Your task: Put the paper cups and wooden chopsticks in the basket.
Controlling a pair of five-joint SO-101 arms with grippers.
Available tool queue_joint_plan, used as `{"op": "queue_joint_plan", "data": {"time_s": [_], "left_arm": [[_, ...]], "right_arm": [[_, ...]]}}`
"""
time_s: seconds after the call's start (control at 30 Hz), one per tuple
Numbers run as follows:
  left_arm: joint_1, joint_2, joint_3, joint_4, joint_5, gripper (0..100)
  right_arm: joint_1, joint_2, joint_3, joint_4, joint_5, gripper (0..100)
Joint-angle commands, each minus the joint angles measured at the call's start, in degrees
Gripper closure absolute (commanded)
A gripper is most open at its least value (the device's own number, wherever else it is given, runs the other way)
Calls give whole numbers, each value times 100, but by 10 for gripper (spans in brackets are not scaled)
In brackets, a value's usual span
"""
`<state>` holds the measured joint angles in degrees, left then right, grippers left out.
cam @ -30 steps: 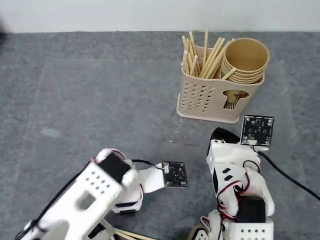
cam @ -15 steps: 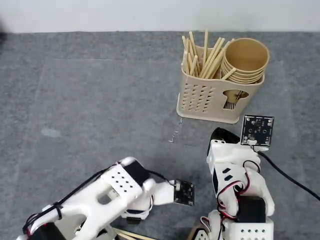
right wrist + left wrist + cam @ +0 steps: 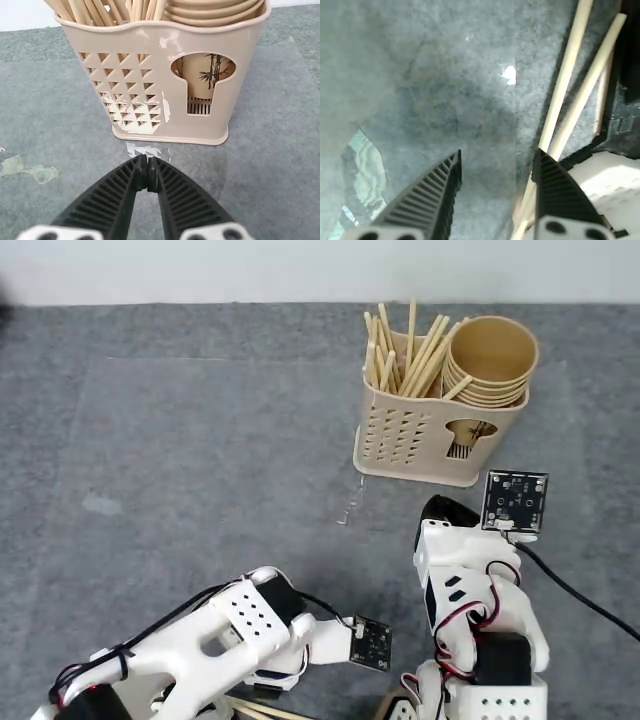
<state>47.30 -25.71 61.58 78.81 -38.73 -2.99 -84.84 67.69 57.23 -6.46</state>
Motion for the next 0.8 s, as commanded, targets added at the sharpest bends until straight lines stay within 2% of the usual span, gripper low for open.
{"op": "queue_joint_plan", "data": {"time_s": [0.0,0.33,0.63,0.77], "left_arm": [[26,26,119,-290,-26,776],[26,70,136,-316,-9,778],[-334,1785,-637,-343,-18,793],[-325,2057,-778,-316,-18,793]], "right_arm": [[66,-31,-53,-136,70,990],[66,-31,-53,-145,70,990],[66,-31,-53,-145,70,990],[66,-31,-53,-145,70,990]]}}
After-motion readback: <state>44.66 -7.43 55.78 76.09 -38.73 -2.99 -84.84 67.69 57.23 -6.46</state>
